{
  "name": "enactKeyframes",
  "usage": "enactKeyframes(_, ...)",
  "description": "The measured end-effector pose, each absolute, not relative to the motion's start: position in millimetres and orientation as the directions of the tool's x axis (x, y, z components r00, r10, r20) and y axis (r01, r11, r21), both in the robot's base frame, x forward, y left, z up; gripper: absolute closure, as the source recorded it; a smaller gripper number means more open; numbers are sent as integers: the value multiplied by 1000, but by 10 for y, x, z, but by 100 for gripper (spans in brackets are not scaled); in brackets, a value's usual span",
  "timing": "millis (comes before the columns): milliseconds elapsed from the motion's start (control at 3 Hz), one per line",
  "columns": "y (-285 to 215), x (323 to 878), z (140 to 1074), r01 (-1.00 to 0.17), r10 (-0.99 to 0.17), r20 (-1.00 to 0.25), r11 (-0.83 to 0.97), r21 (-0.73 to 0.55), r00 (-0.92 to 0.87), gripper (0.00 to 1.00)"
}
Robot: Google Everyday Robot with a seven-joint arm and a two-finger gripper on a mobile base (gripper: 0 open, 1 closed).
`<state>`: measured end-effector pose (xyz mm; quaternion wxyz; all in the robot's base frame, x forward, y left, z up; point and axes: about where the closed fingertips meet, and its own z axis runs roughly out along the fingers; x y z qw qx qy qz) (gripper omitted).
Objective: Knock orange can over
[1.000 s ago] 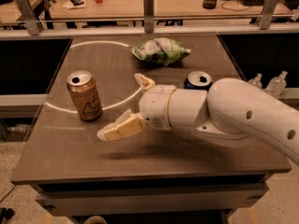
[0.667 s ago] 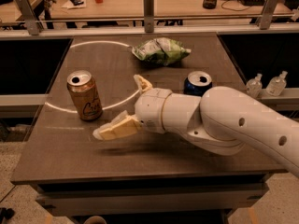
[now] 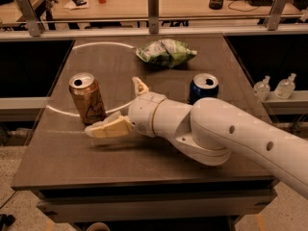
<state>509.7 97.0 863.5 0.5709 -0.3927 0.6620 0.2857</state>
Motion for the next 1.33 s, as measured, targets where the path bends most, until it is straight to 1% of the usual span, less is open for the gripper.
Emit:
enactKeyframes(1000,1525,5346,8706,-880,-83,-997,474,-35,-5,0)
enactKeyframes(1333,1654,5356,8739,-899,-72,-997,437,-36,5,18)
